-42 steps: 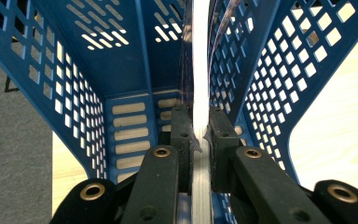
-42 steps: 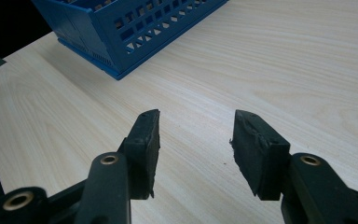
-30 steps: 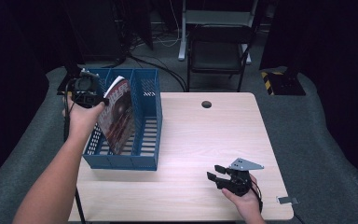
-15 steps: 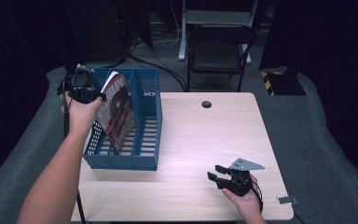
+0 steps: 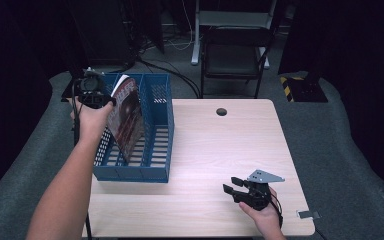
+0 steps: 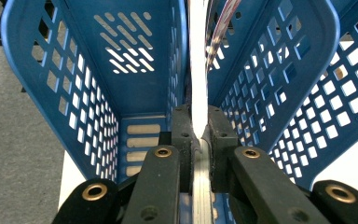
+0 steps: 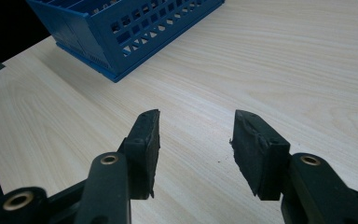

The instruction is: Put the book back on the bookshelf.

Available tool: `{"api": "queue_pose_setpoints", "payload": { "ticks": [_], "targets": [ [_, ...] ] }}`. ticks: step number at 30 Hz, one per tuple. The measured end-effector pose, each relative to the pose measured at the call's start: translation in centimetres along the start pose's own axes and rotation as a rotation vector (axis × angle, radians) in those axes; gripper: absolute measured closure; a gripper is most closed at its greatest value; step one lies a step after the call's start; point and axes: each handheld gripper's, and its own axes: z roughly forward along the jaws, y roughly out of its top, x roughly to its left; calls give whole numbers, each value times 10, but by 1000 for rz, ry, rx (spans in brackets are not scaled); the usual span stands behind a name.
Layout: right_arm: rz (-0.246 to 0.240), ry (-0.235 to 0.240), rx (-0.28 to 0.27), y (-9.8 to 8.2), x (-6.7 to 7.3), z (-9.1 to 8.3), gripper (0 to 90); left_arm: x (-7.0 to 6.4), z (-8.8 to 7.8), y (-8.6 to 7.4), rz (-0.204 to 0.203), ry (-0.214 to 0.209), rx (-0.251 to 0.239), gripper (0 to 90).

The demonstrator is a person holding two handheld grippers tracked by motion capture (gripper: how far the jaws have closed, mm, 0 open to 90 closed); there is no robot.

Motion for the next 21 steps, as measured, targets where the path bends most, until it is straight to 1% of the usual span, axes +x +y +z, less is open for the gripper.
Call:
{"api": "queue_pose_setpoints", "payload": {
  "ticks": [7, 8, 9, 12, 14, 16, 19, 21],
  "targets": [
    [0, -2, 3, 0, 0, 0, 513, -1, 2, 1, -3, -6, -15, 840],
    [-1, -1, 2, 0, 0, 0, 513, -2, 2, 1, -4, -7, -15, 840],
    [-1, 1, 1, 0, 0, 0, 513, -2, 3, 1, 3, -9, -12, 840],
    [3, 2, 3, 0, 0, 0, 513, -2, 5, 0, -7, -16, -6, 840],
    [2, 2, 5, 0, -1, 0, 513, -1, 6, -1, -13, -20, -16, 839],
    [0, -1, 6, 0, -1, 0, 513, 0, 5, -1, -6, -27, -12, 836],
    [2, -1, 9, 0, -1, 0, 513, 2, 4, -3, 1, -29, -18, 814],
    [0, -1, 8, 0, -1, 1, 512, 3, 3, -5, -1, -27, -17, 786]
  ]
}}
